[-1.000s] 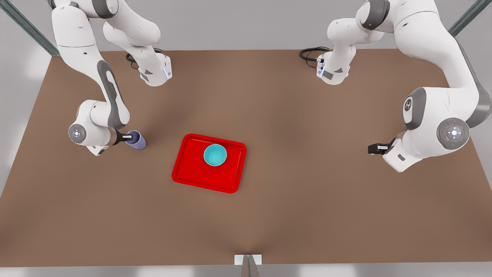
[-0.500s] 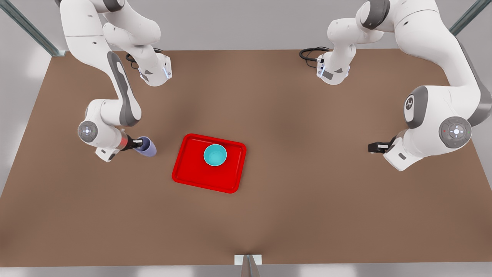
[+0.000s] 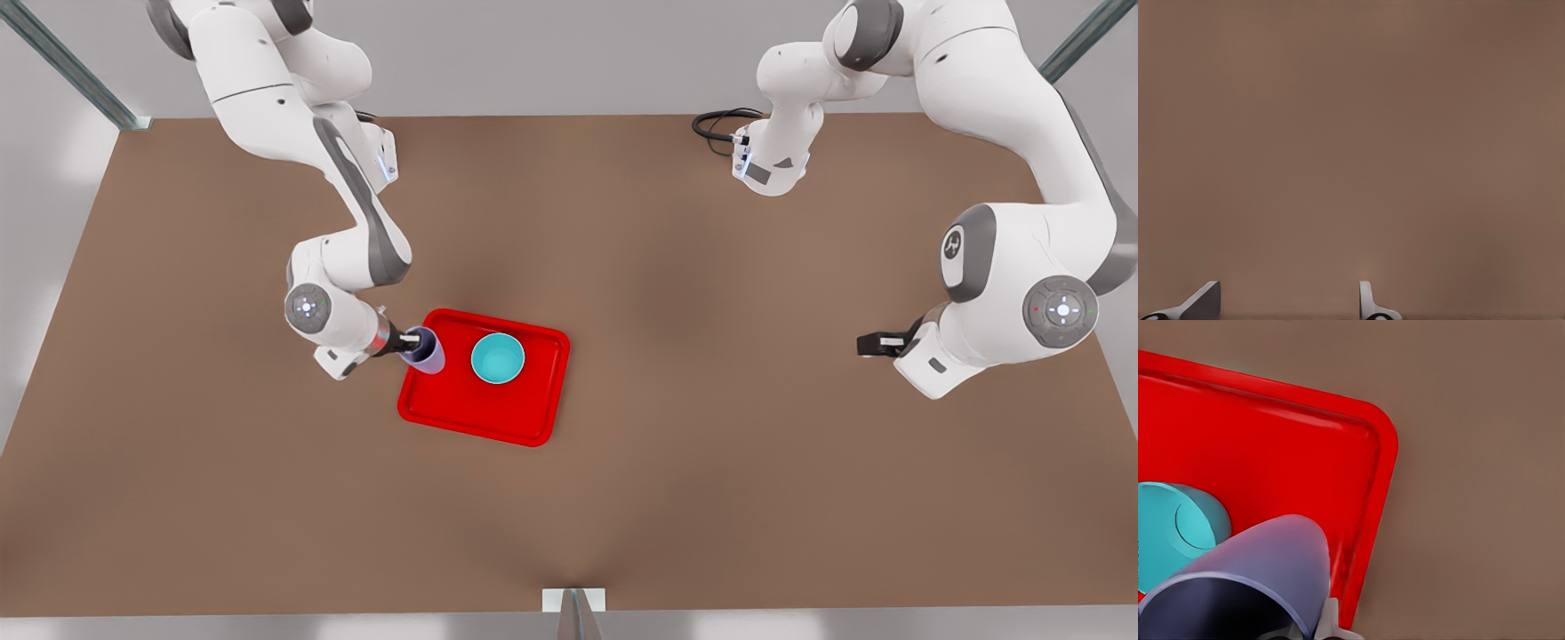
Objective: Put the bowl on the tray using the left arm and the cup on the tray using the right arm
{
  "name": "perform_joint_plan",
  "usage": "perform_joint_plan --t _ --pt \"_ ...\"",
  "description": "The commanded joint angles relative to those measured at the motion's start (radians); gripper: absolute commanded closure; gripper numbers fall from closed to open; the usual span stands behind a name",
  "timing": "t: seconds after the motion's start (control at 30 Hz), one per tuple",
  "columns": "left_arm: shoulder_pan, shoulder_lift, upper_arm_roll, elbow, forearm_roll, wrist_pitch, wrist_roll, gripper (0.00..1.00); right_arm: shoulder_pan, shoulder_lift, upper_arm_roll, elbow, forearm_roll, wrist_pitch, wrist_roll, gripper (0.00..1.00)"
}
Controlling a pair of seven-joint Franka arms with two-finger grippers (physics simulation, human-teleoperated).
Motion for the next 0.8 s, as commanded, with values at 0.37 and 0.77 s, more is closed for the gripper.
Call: perform_joint_plan --t 0.37,0.77 --pt "0.0 0.0 0.0 0.0 -0.007 0.0 -0.002 0.0 0.028 0.094 -0.009 0.01 -0.009 0.101 0.035 0.57" --pt "-0.002 -0.012 0.002 0.0 -0.005 -0.005 -0.006 0.0 0.028 0.075 -0.009 0.005 -0.009 0.086 0.035 0.16"
